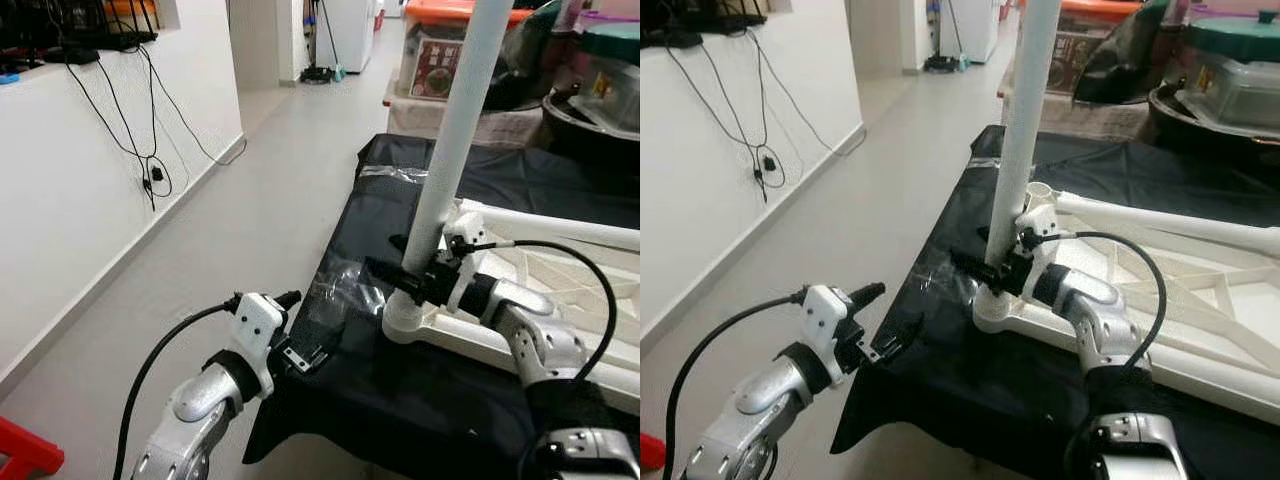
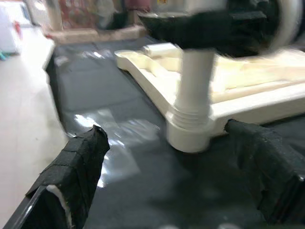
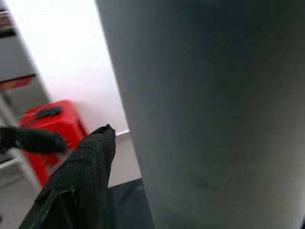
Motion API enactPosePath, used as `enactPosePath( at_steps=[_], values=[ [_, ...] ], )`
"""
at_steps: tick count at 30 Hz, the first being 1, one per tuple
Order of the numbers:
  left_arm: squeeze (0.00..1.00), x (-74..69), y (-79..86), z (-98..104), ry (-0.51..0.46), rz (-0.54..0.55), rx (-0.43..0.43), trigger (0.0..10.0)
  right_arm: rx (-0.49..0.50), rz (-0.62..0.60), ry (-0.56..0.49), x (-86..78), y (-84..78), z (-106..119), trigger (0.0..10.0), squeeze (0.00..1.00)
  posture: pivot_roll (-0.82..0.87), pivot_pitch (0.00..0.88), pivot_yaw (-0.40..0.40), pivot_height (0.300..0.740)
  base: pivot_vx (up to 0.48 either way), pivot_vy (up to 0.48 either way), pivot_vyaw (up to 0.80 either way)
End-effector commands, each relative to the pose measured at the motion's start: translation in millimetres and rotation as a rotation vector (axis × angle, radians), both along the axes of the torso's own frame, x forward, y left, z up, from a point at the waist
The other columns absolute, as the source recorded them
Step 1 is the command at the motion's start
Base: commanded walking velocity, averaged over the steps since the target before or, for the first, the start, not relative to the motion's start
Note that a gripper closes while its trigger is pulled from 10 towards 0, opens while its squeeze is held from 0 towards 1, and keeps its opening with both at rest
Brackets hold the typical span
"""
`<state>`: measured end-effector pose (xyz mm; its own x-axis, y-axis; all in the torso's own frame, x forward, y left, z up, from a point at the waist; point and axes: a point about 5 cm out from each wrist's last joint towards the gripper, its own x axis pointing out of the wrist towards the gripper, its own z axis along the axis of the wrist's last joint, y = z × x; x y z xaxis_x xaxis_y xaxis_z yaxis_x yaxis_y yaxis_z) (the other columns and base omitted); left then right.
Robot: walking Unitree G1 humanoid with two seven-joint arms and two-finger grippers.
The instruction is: Building children table
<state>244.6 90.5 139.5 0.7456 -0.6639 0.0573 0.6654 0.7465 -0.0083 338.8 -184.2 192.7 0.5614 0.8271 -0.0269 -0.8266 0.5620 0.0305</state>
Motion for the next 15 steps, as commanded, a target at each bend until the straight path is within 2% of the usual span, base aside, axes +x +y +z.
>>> enactPosePath(
  at_steps=[1,4,10,11,12,13,15],
  values=[
    [0.00,-10.5,-5.1,-5,0.033,-0.032,-0.014,10.0,-0.003,0.099,0.014,1.2,11.9,1,10.0,0.00,0.06,0.048,-0.017,0.740,0.000,0.000,0.00],
    [0.00,-16.6,-6.9,-7,0.046,-0.043,-0.022,10.0,0.005,0.119,0.007,3.7,11.2,5,10.0,0.00,0.06,0.046,-0.021,0.740,0.000,0.000,0.00],
    [0.00,-19.8,-8.3,-9,0.054,-0.054,-0.030,10.0,0.009,0.137,0.002,5.9,11.0,7,10.0,0.00,0.06,0.049,-0.021,0.740,0.000,0.000,0.00],
    [0.00,-20.8,-8.3,-9,0.057,-0.055,-0.033,10.0,0.002,0.179,0.011,5.0,12.5,6,4.4,0.00,0.06,0.049,-0.021,0.740,0.000,0.000,0.00],
    [0.00,-21.6,-8.3,-10,0.060,-0.055,-0.034,10.0,-0.003,0.211,0.018,4.2,13.5,5,4.4,0.00,0.06,0.049,-0.021,0.740,0.000,0.000,0.00],
    [0.00,-22.0,-8.0,-10,0.061,-0.053,-0.035,10.0,-0.012,0.226,0.026,3.8,14.4,4,0.0,0.00,0.06,0.048,-0.021,0.740,0.000,0.000,0.00],
    [0.00,-22.5,-7.9,-10,0.062,-0.052,-0.036,10.0,-0.021,0.231,0.025,3.7,14.9,2,0.0,0.00,0.06,0.048,-0.019,0.740,0.000,0.000,0.00]
  ],
)
